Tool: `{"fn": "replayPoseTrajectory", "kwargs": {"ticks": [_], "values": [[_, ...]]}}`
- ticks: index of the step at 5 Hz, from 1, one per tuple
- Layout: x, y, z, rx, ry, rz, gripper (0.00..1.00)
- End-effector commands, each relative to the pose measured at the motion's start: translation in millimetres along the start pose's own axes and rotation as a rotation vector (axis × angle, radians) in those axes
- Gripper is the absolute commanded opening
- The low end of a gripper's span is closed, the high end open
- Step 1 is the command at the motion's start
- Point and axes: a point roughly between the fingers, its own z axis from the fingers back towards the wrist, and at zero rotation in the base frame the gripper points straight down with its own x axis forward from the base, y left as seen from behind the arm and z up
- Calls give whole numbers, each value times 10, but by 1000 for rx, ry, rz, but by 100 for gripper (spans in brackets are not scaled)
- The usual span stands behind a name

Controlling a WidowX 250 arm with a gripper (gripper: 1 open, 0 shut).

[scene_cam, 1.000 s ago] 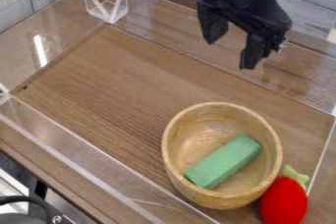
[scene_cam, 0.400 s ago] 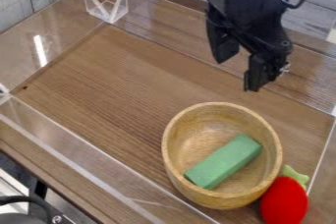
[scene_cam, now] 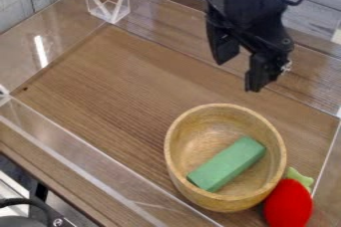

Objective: Remove the green block from the brown bowl and put it on the table

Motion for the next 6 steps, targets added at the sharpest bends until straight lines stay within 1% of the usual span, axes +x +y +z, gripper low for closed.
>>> {"fn": "replayPoseTrajectory", "kwargs": {"ticks": [1, 2, 4, 6], "values": [[56, 4, 191, -9, -40, -25, 100], [62, -3, 279, -22, -39, -44, 100], [102, -191, 229, -50, -44, -91, 100], [-66, -234, -42, -75, -31, -66, 100]]}}
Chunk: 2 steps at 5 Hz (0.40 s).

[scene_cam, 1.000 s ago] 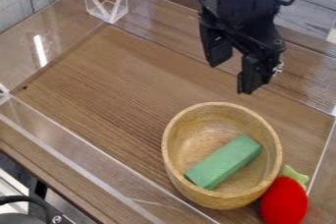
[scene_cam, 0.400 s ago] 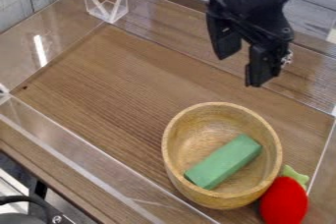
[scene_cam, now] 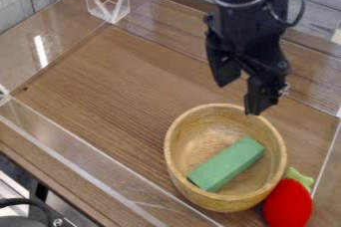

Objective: Remove the green block from the brown bowl and put it on the table

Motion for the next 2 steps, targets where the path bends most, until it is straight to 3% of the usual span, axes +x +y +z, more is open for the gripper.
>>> {"fn": "replayPoseTrajectory", "kwargs": {"ticks": [1, 2], "values": [[-24, -7, -36, -6, -27, 6, 100], [-26, -30, -158, 6, -28, 57, 100]]}}
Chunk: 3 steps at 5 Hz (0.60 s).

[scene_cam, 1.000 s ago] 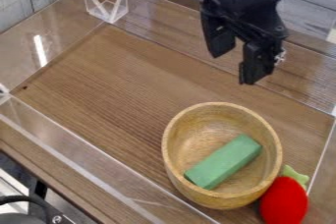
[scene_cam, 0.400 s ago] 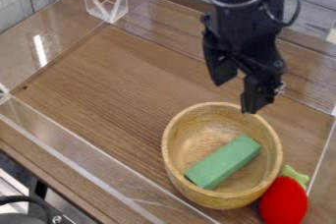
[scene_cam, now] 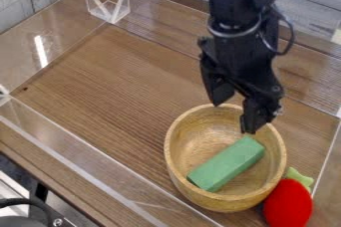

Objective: Remove the green block from the brown bowl and put it on the table

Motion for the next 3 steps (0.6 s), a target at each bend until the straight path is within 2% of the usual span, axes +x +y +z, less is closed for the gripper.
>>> {"fn": "replayPoseTrajectory", "kwargs": {"ticks": [1, 3], "values": [[64, -23, -26, 21, -33, 46, 100], [39, 123, -49, 21, -6, 55, 100]]}}
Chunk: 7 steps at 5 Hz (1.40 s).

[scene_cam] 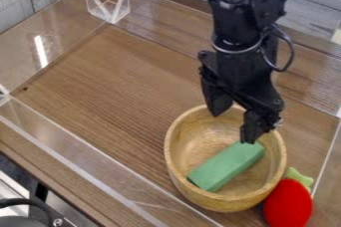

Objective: Remove the green block from the brown bowl and put it on the table

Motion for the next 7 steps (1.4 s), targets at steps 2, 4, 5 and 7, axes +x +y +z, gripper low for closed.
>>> {"fn": "replayPoseTrajectory", "kwargs": {"ticks": [2, 4, 5, 7], "values": [[162, 326, 245, 56, -49, 25, 100], [322, 773, 326, 134, -73, 84, 0], [395, 763, 232, 144, -71, 90, 0], [684, 891, -57, 133, -59, 62, 0]]}}
